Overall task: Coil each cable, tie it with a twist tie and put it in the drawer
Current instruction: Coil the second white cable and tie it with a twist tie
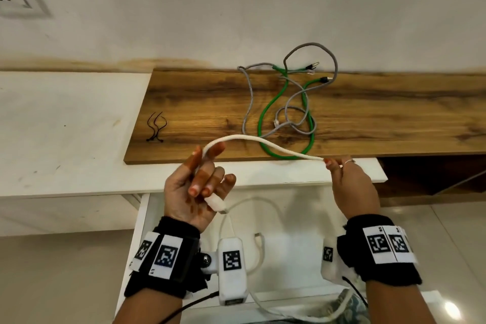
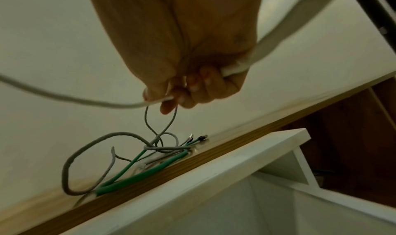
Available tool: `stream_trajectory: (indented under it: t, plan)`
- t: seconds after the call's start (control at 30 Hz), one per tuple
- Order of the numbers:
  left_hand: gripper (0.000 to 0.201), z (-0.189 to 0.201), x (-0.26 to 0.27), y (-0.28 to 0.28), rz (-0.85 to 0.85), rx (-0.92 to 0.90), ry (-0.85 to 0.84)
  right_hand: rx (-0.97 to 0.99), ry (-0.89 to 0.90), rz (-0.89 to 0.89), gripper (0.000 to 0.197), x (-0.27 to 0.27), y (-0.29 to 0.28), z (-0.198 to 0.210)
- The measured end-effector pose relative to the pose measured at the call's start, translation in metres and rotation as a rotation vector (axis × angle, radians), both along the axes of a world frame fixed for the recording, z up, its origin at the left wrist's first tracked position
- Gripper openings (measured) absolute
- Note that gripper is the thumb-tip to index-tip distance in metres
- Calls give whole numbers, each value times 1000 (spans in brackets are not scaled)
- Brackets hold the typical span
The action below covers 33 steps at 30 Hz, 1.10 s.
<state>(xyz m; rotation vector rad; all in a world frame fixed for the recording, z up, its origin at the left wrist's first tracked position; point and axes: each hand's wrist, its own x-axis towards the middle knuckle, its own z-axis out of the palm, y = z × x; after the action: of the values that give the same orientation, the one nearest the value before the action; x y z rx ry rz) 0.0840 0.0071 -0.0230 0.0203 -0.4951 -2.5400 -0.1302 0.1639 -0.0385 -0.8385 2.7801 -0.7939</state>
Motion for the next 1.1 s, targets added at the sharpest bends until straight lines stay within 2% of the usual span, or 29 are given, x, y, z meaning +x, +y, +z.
stream_trajectory:
  t: [0.03, 0.1, 0.2, 0.33, 0.5, 0.67, 0.8, 0.93, 1.0, 1.1]
  plan:
    - [34, 1, 1, -3, 41, 38, 7, -11, -37, 36, 27, -1, 0, -2]
    - [39, 1, 5, -13, 228, 112, -86, -15, -116, 183, 19, 5, -2, -5]
    - [32, 3, 11, -22, 499, 67, -284, 119, -184, 458, 31, 24, -6, -7]
    - [41, 4, 8, -17, 552, -160, -497, 273, -28, 599, 38, 48, -17, 2]
    - [39, -1, -1, -9, 476, -356, -595, 184, 193, 694, 39, 81, -27, 20]
    - [38, -7, -6, 2, 298, -554, -665, 77, 471, 766, 47, 99, -34, 32]
    - [34, -15, -9, 9, 187, -699, -724, -33, 577, 788, 35, 94, -32, 38]
    - [27, -11, -12, 17, 45, -924, -760, -173, 628, 718, 26, 86, -27, 41]
    - [35, -7, -11, 18, -34, -948, -798, -241, 629, 678, 19, 81, -25, 40]
    - [54, -7, -9, 18, -186, -796, -752, -335, 593, 583, 29, 71, -22, 36]
